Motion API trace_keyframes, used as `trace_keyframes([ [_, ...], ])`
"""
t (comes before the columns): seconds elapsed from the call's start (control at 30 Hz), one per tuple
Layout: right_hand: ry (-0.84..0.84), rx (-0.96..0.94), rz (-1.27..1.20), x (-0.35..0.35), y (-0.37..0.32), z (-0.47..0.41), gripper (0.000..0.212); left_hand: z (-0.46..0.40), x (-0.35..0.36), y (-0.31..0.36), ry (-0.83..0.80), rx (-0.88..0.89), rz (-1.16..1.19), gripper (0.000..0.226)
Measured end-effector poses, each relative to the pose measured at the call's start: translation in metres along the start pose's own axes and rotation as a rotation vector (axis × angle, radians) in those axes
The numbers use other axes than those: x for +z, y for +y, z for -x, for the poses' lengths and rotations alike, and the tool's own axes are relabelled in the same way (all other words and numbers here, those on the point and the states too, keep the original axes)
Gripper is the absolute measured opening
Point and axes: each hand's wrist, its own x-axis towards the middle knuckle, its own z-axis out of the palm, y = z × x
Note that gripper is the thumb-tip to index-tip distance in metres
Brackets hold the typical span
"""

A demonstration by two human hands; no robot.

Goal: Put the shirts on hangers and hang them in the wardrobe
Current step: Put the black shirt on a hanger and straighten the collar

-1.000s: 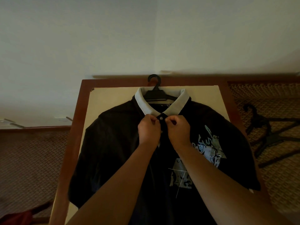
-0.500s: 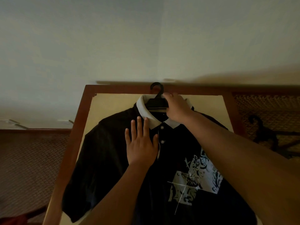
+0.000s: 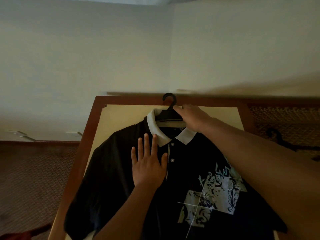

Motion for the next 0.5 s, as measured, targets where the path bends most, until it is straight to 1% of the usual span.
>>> trace_keyframes([
  [0.1, 0.07, 0.062, -0.117, 0.008, -0.003, 0.008, 0.06, -0.001, -0.001, 0.0, -0.01, 0.003, 0.009, 0.064],
  [0.2, 0.236, 0.166, -0.236, 0.014, -0.005, 0.036, 0.045, -0.001, -0.006, 0.0, -0.041, 0.004, 0.033, 0.062],
  [0.3, 0.382, 0.196, -0.269, 0.033, -0.006, 0.079, 0.041, -0.002, -0.013, 0.005, -0.052, 0.02, 0.099, 0.062],
  [0.4, 0.395, 0.339, -0.313, 0.052, -0.004, 0.111, 0.039, -0.005, -0.019, 0.024, -0.02, 0.132, 0.109, 0.066],
  [0.5, 0.427, 0.517, -0.338, 0.057, 0.002, 0.134, 0.038, -0.001, -0.018, 0.06, 0.02, 0.322, 0.034, 0.066],
])
